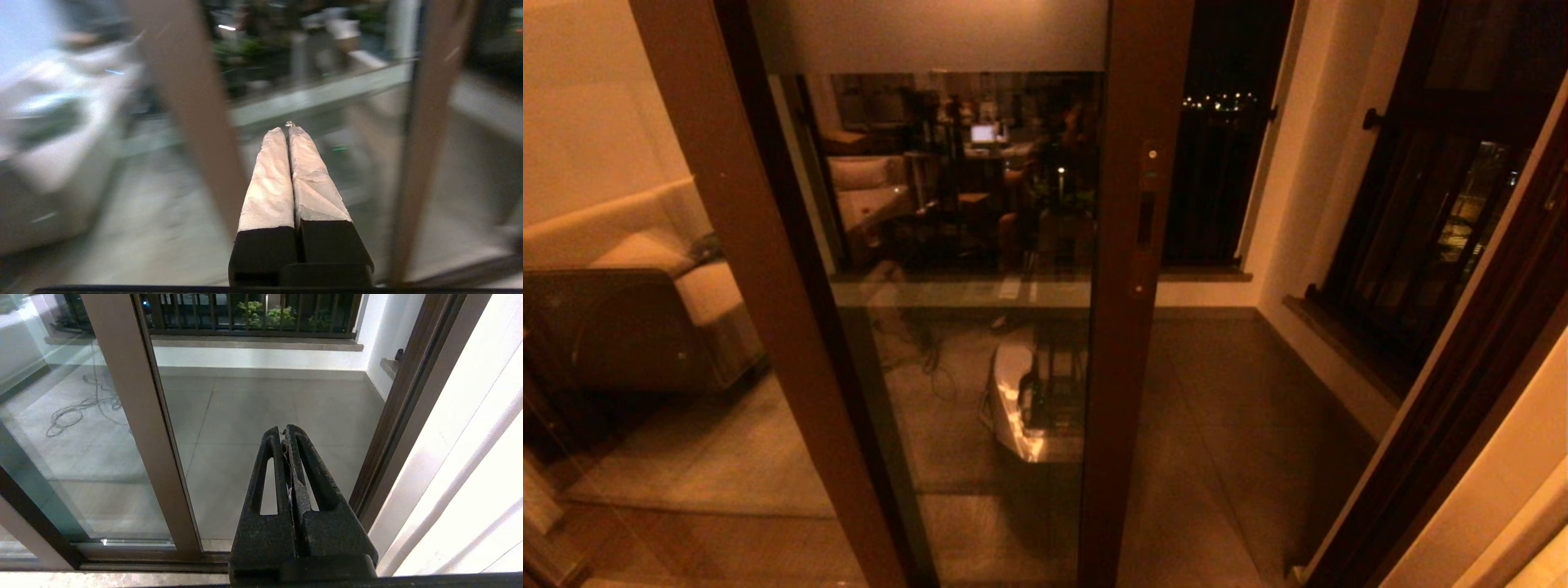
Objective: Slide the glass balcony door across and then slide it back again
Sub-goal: Open the slid door
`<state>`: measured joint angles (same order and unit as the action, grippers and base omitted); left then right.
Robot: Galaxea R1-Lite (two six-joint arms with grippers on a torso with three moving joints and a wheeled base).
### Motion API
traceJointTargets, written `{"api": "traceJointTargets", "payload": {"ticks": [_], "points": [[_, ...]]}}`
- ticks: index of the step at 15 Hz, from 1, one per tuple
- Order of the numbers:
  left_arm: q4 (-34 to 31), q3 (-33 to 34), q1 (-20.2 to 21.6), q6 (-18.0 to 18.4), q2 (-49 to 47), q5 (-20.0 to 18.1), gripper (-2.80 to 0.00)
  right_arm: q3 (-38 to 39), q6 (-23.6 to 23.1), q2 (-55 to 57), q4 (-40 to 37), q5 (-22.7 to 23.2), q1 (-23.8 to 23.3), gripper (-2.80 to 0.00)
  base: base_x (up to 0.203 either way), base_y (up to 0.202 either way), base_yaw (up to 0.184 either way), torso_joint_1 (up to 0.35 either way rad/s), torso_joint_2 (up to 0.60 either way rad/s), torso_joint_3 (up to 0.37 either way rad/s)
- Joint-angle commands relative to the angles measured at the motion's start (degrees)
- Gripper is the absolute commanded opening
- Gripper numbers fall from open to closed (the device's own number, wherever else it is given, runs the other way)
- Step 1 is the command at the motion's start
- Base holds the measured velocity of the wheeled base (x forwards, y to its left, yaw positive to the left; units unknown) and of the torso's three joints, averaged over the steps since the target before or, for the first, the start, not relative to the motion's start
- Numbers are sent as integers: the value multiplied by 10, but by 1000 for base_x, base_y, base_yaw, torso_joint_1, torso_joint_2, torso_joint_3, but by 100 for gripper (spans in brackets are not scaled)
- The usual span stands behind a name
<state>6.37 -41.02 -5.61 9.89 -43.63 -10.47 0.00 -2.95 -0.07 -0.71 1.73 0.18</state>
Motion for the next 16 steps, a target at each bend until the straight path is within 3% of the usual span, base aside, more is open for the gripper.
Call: {"api": "traceJointTargets", "payload": {"ticks": [1,3,6,8,11,16], "points": [[3,-82,-77,-18,-167,9,-280,0,0,1,0,0,0,-280,0,0,0,0,0,0],[9,-183,-210,-59,-272,64,-280,0,0,1,0,0,0,-280,0,0,0,0,0,0],[44,-339,-318,-98,-441,132,-280,0,0,1,0,0,0,-280,0,0,0,0,0,0],[76,-413,-361,-112,-530,159,-280,0,0,1,-1,0,0,-280,0,0,0,0,0,0],[122,-464,-408,-121,-607,175,-280,0,0,1,0,0,0,-280,0,0,0,0,0,0],[143,-571,-442,-121,-730,174,-280,0,0,1,0,0,0,-280,0,0,0,0,0,0]]}}
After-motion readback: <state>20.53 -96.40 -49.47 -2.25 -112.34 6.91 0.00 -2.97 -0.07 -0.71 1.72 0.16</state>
